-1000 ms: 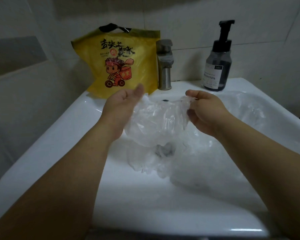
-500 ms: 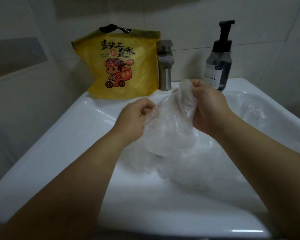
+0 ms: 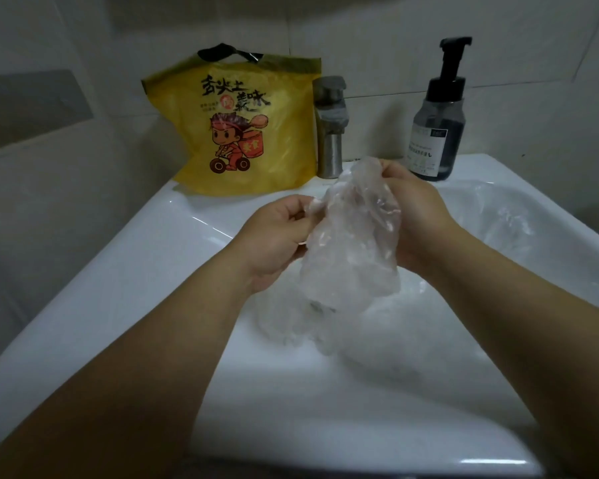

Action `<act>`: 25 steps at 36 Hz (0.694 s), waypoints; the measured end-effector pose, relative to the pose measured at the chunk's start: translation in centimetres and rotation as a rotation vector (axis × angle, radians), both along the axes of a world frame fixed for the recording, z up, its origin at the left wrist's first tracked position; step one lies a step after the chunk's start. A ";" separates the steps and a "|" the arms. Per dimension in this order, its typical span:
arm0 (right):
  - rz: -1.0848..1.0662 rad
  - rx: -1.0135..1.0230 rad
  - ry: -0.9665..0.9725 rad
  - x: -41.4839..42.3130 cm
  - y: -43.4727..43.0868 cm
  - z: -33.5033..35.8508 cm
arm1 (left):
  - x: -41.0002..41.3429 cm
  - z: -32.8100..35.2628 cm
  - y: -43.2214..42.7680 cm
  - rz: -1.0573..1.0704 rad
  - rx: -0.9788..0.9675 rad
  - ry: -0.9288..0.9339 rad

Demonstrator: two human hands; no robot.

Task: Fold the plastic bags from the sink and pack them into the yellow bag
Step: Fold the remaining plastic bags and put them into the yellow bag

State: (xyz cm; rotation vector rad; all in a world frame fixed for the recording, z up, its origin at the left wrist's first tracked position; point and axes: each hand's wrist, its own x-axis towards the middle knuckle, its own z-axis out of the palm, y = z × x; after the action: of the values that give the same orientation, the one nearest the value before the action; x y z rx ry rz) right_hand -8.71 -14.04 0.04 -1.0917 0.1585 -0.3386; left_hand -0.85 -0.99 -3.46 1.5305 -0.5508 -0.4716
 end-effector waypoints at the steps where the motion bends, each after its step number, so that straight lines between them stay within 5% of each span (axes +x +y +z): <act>1: -0.020 -0.009 0.002 0.0 -0.2 0.1 | 0.1 0.1 0.1 -0.001 -0.010 0.004; 11: -0.331 -0.549 0.183 1.4 -2.5 -1.2 | 1.4 1.8 2.1 0.022 -0.225 0.151; 21: -0.062 -0.128 0.019 0.2 -3.2 0.0 | 2.4 2.0 4.4 -0.182 -0.195 0.302; 25: 0.077 -0.068 -0.049 0.3 -3.3 0.1 | 2.3 1.2 4.1 0.015 0.150 0.004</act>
State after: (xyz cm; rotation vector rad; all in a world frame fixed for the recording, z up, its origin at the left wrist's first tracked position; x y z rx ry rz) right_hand -8.42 -17.31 0.17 -1.1523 0.0619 -0.3029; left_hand 1.49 3.10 -2.30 1.6755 -0.5101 -0.5137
